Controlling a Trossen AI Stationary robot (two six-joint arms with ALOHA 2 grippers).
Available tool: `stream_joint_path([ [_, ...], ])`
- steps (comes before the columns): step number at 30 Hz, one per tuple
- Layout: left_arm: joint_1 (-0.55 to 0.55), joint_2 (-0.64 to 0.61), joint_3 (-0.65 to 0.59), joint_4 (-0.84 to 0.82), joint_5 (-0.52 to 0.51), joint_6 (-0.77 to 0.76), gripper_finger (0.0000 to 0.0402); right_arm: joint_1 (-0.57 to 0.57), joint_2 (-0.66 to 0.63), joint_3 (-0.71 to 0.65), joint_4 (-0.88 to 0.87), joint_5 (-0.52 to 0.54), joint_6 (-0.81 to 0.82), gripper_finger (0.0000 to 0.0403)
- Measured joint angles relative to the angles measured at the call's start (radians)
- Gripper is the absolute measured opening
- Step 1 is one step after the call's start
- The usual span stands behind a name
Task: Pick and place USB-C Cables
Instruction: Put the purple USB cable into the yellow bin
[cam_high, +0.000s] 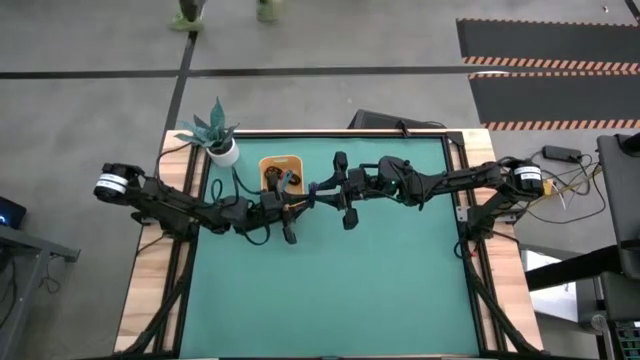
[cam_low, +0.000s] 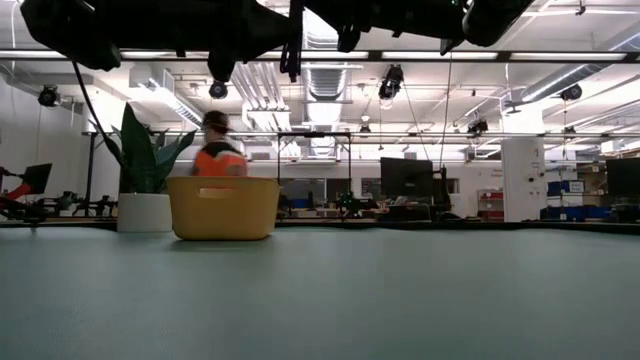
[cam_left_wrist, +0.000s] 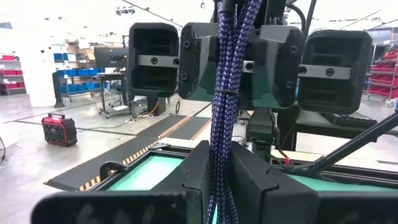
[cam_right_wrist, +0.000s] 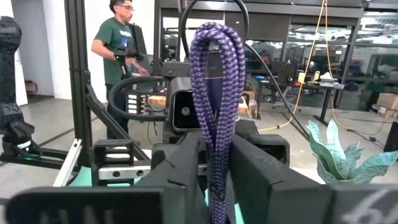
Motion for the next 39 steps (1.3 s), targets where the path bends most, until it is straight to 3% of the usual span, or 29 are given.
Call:
stream_joint_path([
  [7,0.000,0.000,0.000,-0.005,-0.003,0.000,0.0029,0.000,0.000,0.000,-0.003,-0.001,0.022,0.0136],
  [13,0.000,-0.001,-0.001,-0.019,-0.005,0.000,0.0029,0.000,-0.046,-0.001,-0.061,0.001,0.028,0.0158],
  [20,0.004,-0.021,0.002,-0.121,-0.121,0.011,0.0029,0.000,-0.191,-0.001,-0.307,0.151,0.027,0.0159],
  [25,0.005,-0.073,0.022,-0.280,-0.191,0.001,0.0029,0.000,-0.301,-0.001,-0.454,0.188,0.042,0.0160],
  [33,0.005,-0.167,0.098,-0.717,-0.287,-0.086,0.0028,0.000,-0.423,-0.001,-0.750,0.240,0.107,0.0160],
  [39,0.013,-0.214,0.149,-1.002,-0.295,-0.131,0.0028,0.000,-0.469,-0.002,-0.899,0.239,0.132,0.0160],
])
